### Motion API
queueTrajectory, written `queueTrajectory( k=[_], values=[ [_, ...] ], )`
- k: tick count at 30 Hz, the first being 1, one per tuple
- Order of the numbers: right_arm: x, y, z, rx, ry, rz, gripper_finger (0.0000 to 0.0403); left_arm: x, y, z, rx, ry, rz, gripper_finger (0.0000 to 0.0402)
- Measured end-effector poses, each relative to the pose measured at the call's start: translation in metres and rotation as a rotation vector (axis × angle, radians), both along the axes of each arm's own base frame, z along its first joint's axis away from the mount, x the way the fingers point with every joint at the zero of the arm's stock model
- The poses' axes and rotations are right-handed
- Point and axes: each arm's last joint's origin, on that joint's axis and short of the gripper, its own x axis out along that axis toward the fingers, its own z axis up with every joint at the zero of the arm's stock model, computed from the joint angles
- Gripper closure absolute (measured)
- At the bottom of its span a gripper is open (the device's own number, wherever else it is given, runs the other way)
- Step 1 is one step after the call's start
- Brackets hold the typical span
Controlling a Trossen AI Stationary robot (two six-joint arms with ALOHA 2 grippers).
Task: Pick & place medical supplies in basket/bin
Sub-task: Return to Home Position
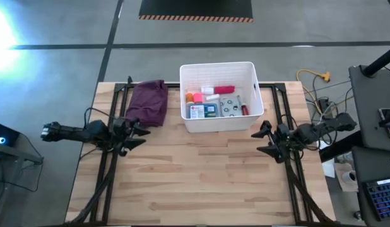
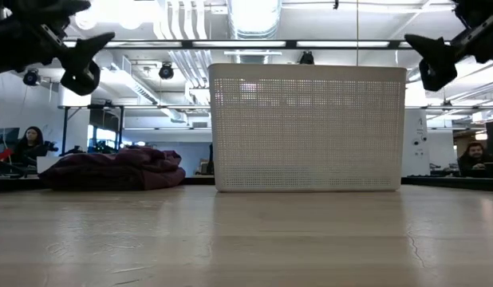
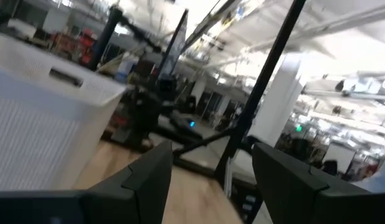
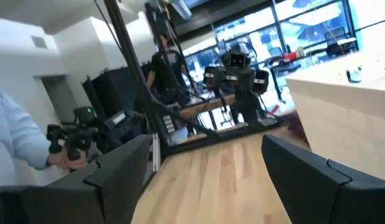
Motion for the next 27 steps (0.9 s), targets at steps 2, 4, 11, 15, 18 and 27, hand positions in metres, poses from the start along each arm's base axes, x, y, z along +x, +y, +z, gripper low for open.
queueTrajectory(
  k=[2,4,11,15,18,27],
  values=[
    [-0.001,-0.001,-0.003,-0.009,0.029,-0.003,0.0100,0.001,0.001,-0.004,0.002,0.038,0.008,0.0199],
    [-0.003,-0.001,-0.008,-0.026,0.071,0.001,0.0098,0.001,0.002,-0.007,0.006,0.071,0.018,0.0199],
    [-0.002,-0.001,-0.017,-0.065,0.163,-0.013,0.0099,0.002,0.006,-0.008,0.078,0.080,0.071,0.0199],
    [-0.001,-0.001,-0.018,-0.067,0.175,-0.012,0.0104,0.003,0.008,-0.017,0.087,0.178,0.090,0.0199],
    [-0.001,-0.001,-0.019,-0.068,0.178,-0.013,0.0106,0.003,0.009,-0.020,0.073,0.204,0.100,0.0199],
    [0.000,-0.001,-0.019,-0.070,0.183,-0.014,0.0097,0.003,0.010,-0.023,0.115,0.235,0.105,0.0199]
  ],
)
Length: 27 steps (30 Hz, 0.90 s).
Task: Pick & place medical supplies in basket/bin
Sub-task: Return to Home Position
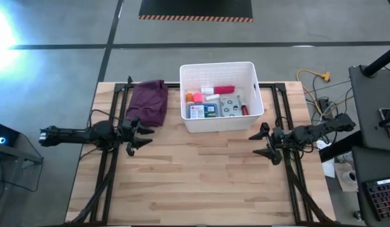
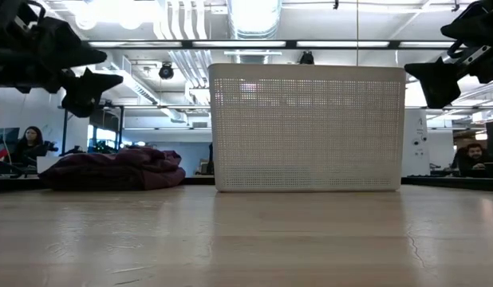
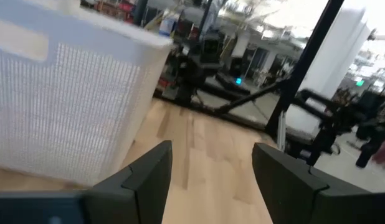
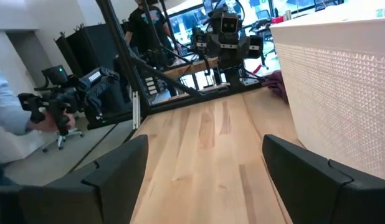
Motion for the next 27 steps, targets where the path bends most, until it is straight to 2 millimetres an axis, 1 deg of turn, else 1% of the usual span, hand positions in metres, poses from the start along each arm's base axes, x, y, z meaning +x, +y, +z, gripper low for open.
queueTrajectory(
  k=[6,18,27],
  values=[
    [0.0000,0.0000,0.0000,0.000,0.001,-0.001,0.0094,0.0008,-0.0001,-0.0029,0.001,0.032,-0.002,0.0199],
    [0.0000,0.0000,0.0000,0.000,0.000,-0.001,0.0106,0.0017,-0.0001,-0.0040,0.002,0.047,-0.002,0.0199],
    [-0.0002,-0.0019,0.0009,0.004,-0.011,-0.014,0.0099,0.0017,-0.0001,-0.0040,0.003,0.048,-0.002,0.0199]
  ],
)
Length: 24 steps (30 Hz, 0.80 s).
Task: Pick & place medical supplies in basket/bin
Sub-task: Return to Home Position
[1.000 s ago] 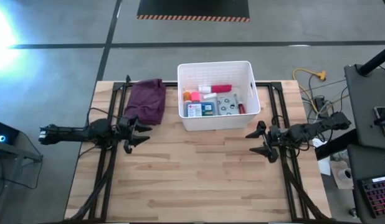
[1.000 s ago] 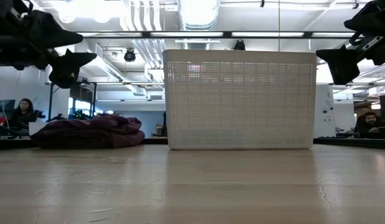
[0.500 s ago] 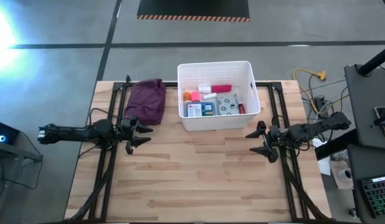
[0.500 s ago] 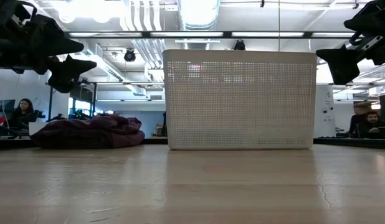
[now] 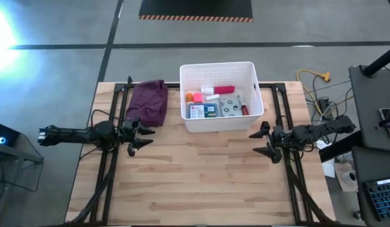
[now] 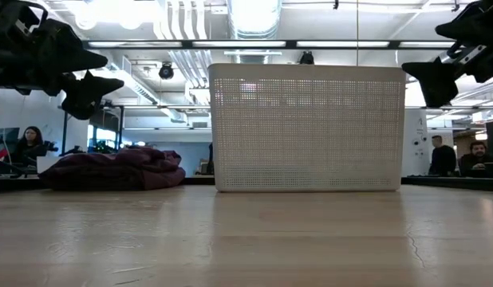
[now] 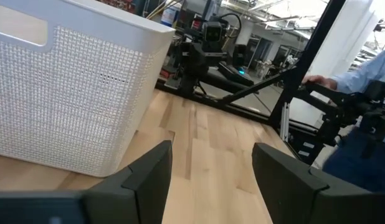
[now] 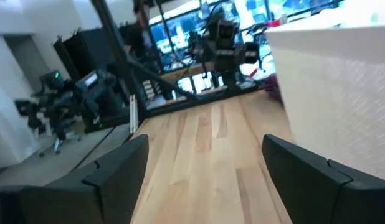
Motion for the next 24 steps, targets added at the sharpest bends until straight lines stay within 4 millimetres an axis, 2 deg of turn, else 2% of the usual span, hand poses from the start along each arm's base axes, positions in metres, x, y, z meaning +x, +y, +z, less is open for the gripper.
queueTrajectory(
  k=[12,17,24],
  values=[
    [-0.0002,-0.0058,0.0018,0.006,-0.022,-0.054,0.0104,0.0006,0.0000,-0.0013,0.000,0.015,0.000,0.0199],
    [0.0002,-0.0079,0.0019,-0.168,-0.036,-0.081,0.0104,0.0009,0.0000,-0.0017,0.001,0.020,0.001,0.0199],
    [0.0010,-0.0096,0.0014,-0.287,-0.036,-0.102,0.0098,0.0009,0.0000,-0.0017,0.001,0.019,0.001,0.0199]
  ],
)
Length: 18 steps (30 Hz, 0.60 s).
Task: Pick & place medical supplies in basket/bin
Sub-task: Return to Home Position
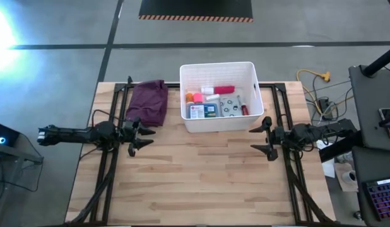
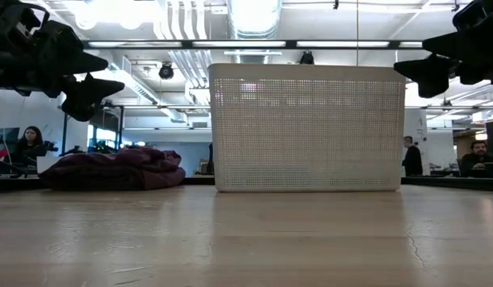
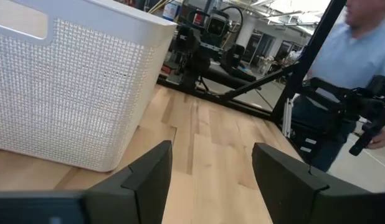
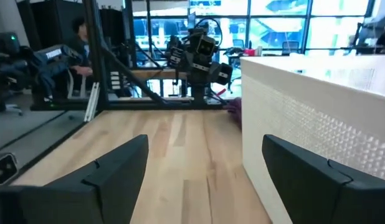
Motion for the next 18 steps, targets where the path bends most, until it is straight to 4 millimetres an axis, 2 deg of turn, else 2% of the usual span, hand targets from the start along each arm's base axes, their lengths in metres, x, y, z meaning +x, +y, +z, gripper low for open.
queueTrajectory(
  k=[18],
  values=[
    [0.0003,0.0001,-0.0004,0.011,0.005,0.001,0.0102,0.0000,0.0000,0.0000,0.000,0.000,0.000,0.0199]
  ],
)
